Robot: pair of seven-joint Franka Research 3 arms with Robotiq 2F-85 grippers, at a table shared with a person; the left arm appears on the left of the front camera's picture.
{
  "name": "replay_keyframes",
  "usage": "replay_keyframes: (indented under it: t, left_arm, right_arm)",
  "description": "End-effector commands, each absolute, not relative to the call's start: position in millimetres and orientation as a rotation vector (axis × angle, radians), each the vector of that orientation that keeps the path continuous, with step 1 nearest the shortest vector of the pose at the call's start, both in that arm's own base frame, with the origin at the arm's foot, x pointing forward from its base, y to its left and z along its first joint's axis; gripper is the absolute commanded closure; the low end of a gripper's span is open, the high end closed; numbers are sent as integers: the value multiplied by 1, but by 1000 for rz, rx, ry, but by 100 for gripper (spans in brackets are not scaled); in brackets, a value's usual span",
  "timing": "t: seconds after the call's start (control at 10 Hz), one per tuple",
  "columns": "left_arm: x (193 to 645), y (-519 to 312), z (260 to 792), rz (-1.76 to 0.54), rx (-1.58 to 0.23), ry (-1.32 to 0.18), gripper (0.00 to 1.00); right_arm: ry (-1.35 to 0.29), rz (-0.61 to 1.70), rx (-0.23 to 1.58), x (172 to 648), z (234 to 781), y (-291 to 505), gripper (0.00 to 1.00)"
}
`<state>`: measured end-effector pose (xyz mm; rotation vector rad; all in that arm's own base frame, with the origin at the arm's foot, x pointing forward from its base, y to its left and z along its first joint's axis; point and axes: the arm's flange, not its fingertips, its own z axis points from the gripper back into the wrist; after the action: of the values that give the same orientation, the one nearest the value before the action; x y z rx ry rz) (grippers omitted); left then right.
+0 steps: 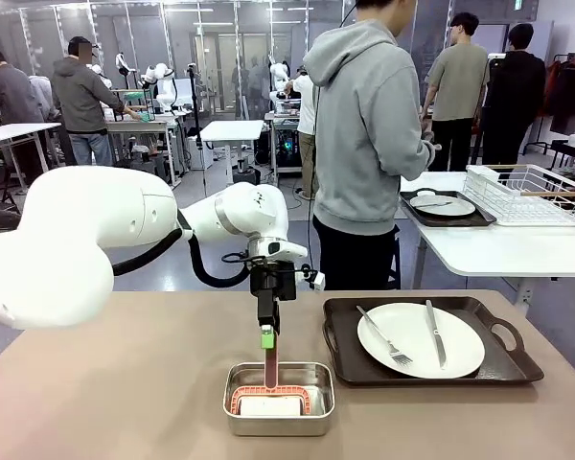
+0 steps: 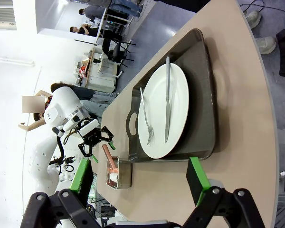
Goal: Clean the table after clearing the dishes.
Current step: When the left (or right) Handle tray is removed, use the left hand (or right hand) to clean the left (or right) side of the table with the Lint Roller.
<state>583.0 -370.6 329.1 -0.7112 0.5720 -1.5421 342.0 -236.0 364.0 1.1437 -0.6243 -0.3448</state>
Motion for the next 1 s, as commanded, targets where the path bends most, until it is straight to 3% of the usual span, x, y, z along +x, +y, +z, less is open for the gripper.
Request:
replay_keyframes:
  t: [0.0,0.3,0.4,0.5,0.6,0.7,0.8,0.9]
  left_arm:
    - [598,-377,339,-1552,-738,589,19]
    - [599,-377,341,-1549,-763,579,44]
    - [600,-377,341,-1550,-775,580,56]
    - [600,-377,339,-1549,-783,580,47]
    - [599,-377,339,-1547,-787,583,75]
    - [600,-376,340,-1540,-790,589,66]
    - [600,-375,340,-1530,-806,587,94]
    - [600,-374,341,-1522,-807,583,75]
  right_arm:
    - [-623,-339,1143,339,365,-236,0]
    - [-623,-339,1143,339,365,-236,0]
    - [-623,-339,1143,339,365,-236,0]
    - [-623,-339,1143,339,365,-236,0]
    - [-623,-339,1143,339,365,-236,0]
    - [-623,-339,1143,339,365,-236,0]
    - [-623,-339,1143,339,365,-236,0]
    - [-623,-339,1143,339,365,-236,0]
